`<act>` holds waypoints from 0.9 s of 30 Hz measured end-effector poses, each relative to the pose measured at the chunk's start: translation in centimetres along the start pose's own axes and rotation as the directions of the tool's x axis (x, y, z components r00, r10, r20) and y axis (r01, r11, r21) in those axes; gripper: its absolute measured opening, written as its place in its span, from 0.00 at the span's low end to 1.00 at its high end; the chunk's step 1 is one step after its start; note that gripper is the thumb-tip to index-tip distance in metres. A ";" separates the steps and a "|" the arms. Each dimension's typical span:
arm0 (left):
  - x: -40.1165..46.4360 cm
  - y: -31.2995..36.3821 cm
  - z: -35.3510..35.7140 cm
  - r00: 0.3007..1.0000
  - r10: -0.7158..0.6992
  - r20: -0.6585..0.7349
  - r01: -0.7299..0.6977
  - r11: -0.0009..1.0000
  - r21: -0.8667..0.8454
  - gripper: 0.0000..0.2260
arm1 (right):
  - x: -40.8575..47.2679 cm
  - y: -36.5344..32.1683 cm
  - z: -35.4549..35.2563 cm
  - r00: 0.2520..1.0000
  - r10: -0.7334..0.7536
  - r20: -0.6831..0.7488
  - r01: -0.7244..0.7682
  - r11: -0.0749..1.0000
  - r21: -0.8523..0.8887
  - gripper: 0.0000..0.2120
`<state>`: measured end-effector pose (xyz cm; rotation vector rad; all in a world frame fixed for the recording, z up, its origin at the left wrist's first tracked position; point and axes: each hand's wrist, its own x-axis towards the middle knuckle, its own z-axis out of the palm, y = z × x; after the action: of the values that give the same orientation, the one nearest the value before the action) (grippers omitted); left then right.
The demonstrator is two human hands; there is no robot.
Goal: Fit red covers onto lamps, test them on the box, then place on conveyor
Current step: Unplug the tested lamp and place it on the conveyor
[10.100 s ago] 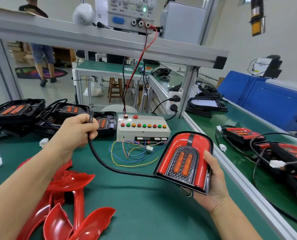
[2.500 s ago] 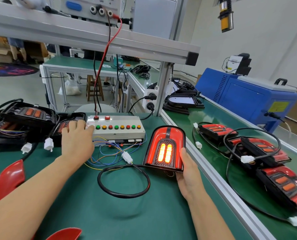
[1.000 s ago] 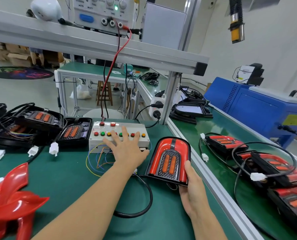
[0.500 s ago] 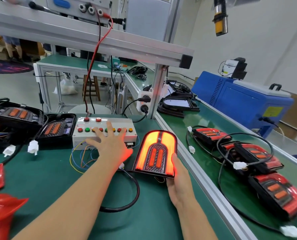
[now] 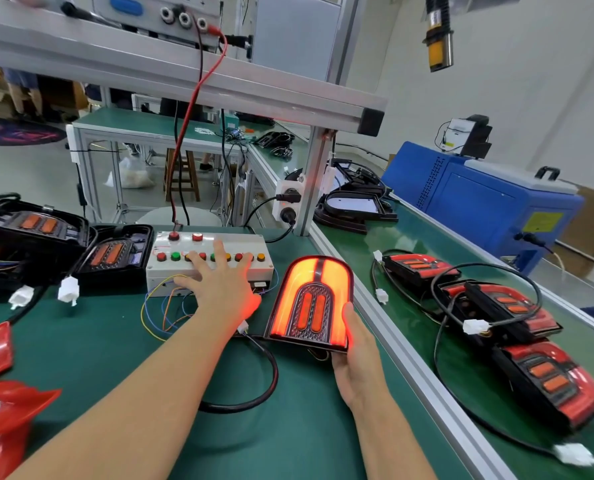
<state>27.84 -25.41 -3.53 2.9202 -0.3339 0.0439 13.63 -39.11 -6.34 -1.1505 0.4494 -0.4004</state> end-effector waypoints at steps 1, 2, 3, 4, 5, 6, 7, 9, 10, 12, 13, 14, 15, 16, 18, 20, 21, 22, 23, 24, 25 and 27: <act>0.0 0.0 0.1 1.000 -0.001 -0.005 0.001 1.000 0.005 0.34 | 0.0 0.0 0.0 1.000 0.000 0.001 0.000 1.000 0.002 0.15; 0.0 0.0 0.1 1.000 -0.003 -0.007 0.004 1.000 0.014 0.34 | 0.0 0.0 0.0 1.000 0.001 0.002 -0.001 1.000 0.005 0.15; 0.1 0.0 0.2 1.000 -0.006 -0.006 0.006 1.000 0.024 0.34 | 0.1 0.0 0.0 1.000 0.001 0.001 -0.001 1.000 0.007 0.15; 0.1 0.0 0.2 1.000 -0.008 -0.002 0.008 0.999 0.031 0.34 | 0.1 0.0 0.0 1.000 0.001 0.000 -0.001 1.000 0.007 0.15; 0.2 0.0 0.2 1.000 -0.009 0.001 0.009 0.999 0.035 0.34 | 0.1 0.0 0.0 1.000 0.001 -0.002 -0.001 1.000 0.008 0.14; 0.2 -0.1 0.2 1.000 -0.009 0.002 0.009 0.999 0.034 0.34 | 0.1 0.0 0.0 1.000 0.002 -0.005 -0.002 1.000 0.009 0.14; 0.3 -0.1 0.2 1.000 -0.008 0.002 0.008 0.999 0.032 0.34 | 0.1 0.0 0.0 1.000 0.003 -0.007 -0.003 1.000 0.009 0.14; 0.3 -0.1 0.2 1.000 -0.007 0.001 0.007 1.000 0.024 0.34 | 0.2 0.0 -0.1 1.000 0.005 -0.010 -0.005 1.000 0.004 0.15; 0.3 -0.1 0.2 1.000 -0.007 -0.004 0.007 1.000 0.026 0.34 | 0.2 0.0 -0.1 1.000 0.005 -0.010 -0.005 1.000 0.001 0.15; 0.2 -0.1 0.3 0.999 -0.001 -0.033 0.003 0.999 0.049 0.35 | 0.3 0.1 -0.1 1.000 -0.001 -0.002 0.001 1.000 -0.006 0.15; 0.1 -0.1 0.4 0.998 0.007 -0.057 -0.003 0.998 0.067 0.36 | 0.3 0.1 -0.1 1.000 -0.006 0.005 0.006 1.000 -0.009 0.16; 0.1 -0.1 0.5 0.996 0.020 -0.083 -0.013 0.996 0.083 0.37 | 0.3 0.1 -0.1 1.000 -0.010 0.010 0.010 1.000 -0.013 0.16; 0.1 -0.1 0.5 0.994 0.036 -0.104 -0.026 0.995 0.093 0.38 | 0.4 0.1 -0.1 1.000 -0.012 0.010 0.012 1.000 -0.017 0.17; 0.2 -0.1 0.5 0.992 0.053 -0.118 -0.041 0.994 0.098 0.38 | 0.4 0.1 -0.2 1.000 -0.012 0.009 0.013 1.000 -0.019 0.17; 0.4 -0.2 0.3 0.990 0.076 -0.120 -0.063 0.992 0.109 0.38 | 0.5 0.2 -0.2 1.000 -0.013 0.008 0.013 1.000 -0.017 0.18; 0.5 -0.2 0.0 0.991 0.087 -0.101 -0.072 0.988 0.139 0.37 | 0.6 0.3 -0.3 1.000 -0.014 0.007 0.014 1.000 -0.017 0.19; 0.6 -0.2 -0.1 0.992 0.090 -0.092 -0.075 0.986 0.152 0.36 | 0.6 0.3 -0.3 1.000 -0.015 0.008 0.015 1.000 -0.016 0.19; 0.6 -0.3 -0.1 0.992 0.091 -0.085 -0.077 0.984 0.159 0.35 | 0.7 0.4 -0.3 1.000 -0.017 0.009 0.017 1.000 -0.014 0.20; 0.7 -0.3 -0.2 0.992 0.092 -0.081 -0.078 0.984 0.160 0.35 | 0.7 0.4 -0.3 1.000 -0.018 0.009 0.018 1.000 -0.012 0.20; 0.7 -0.4 -0.2 0.992 0.094 -0.080 -0.080 0.984 0.162 0.35 | 0.7 0.4 -0.3 1.000 -0.018 0.010 0.018 1.000 -0.009 0.20; 0.7 -0.5 -0.2 0.992 0.099 -0.083 -0.084 0.982 0.168 0.35 | 0.7 0.4 -0.3 1.000 -0.018 0.009 0.018 1.000 -0.004 0.20; 0.8 -0.7 -0.1 0.988 0.120 -0.096 -0.099 0.976 0.196 0.34 | 0.7 0.5 -0.4 1.000 -0.017 0.003 0.017 1.000 0.007 0.20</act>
<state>28.78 -24.92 -3.48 3.0689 -0.4990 0.2636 14.05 -39.58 -7.00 -1.1486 0.4350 -0.4144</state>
